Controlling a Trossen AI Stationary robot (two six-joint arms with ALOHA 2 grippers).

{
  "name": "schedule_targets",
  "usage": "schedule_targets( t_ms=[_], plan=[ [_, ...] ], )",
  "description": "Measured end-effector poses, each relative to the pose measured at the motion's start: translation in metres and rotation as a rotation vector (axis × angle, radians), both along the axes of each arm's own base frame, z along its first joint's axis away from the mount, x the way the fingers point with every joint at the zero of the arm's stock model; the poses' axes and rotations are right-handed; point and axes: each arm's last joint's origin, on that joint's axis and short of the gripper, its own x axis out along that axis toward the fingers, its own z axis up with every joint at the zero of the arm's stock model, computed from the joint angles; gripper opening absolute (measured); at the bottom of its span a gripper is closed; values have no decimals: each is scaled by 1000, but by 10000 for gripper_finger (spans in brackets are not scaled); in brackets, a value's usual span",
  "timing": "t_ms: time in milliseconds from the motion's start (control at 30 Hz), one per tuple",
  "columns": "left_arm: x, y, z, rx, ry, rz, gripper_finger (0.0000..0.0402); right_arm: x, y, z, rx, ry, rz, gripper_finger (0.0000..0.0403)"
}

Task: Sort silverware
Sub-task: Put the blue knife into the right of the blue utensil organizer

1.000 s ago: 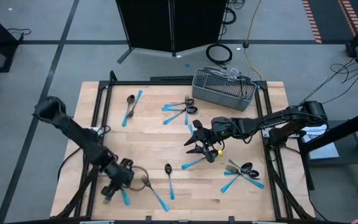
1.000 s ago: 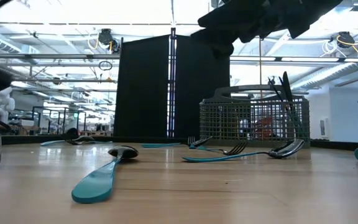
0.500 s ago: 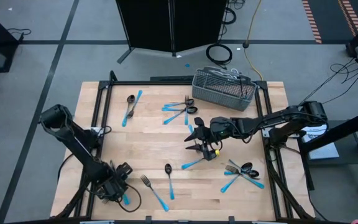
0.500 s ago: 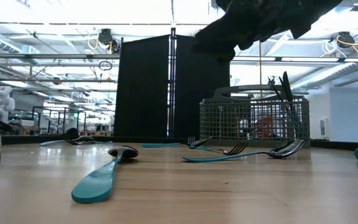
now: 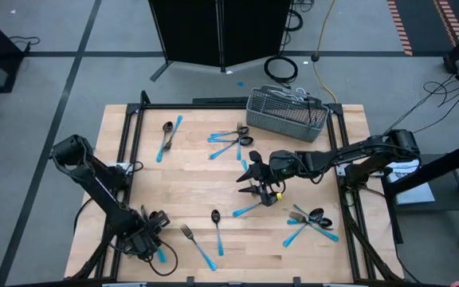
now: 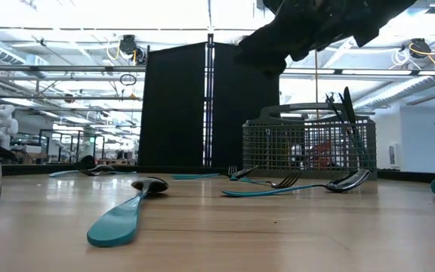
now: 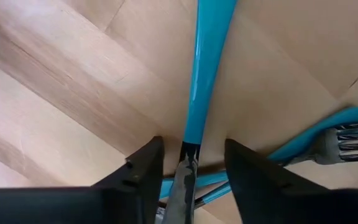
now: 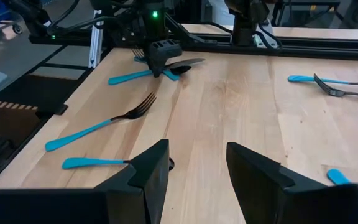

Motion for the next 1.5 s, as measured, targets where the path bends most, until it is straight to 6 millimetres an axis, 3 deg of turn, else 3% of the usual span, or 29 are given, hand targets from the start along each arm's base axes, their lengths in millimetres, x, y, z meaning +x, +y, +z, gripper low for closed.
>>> schedule_targets(
  t_ms=[267, 467, 800, 967, 1100, 1300, 1500],
  plan=[
    [0, 0, 0, 7, -8, -18, 68, 0, 0, 0, 0, -1, 0, 155],
    [5, -4, 6, 23, -49, -16, 24, 0, 0, 0, 0, -1, 0, 155],
    [20, 3, 36, 278, -203, 31, 15, 0, 0, 0, 1, -1, 0, 155],
    [40, 14, 53, 438, -383, 50, 14, 0, 0, 0, 20, 2, -8, 155],
    [58, 30, 68, 521, -554, 112, 14, 0, 0, 0, 21, 1, -8, 155],
    [71, 68, 100, 566, -659, 180, 13, 1, 0, 2, 23, -21, -8, 155],
    [72, 116, 136, 436, -741, 348, 13, 2, 0, 5, 22, -51, -6, 155]
  ],
)
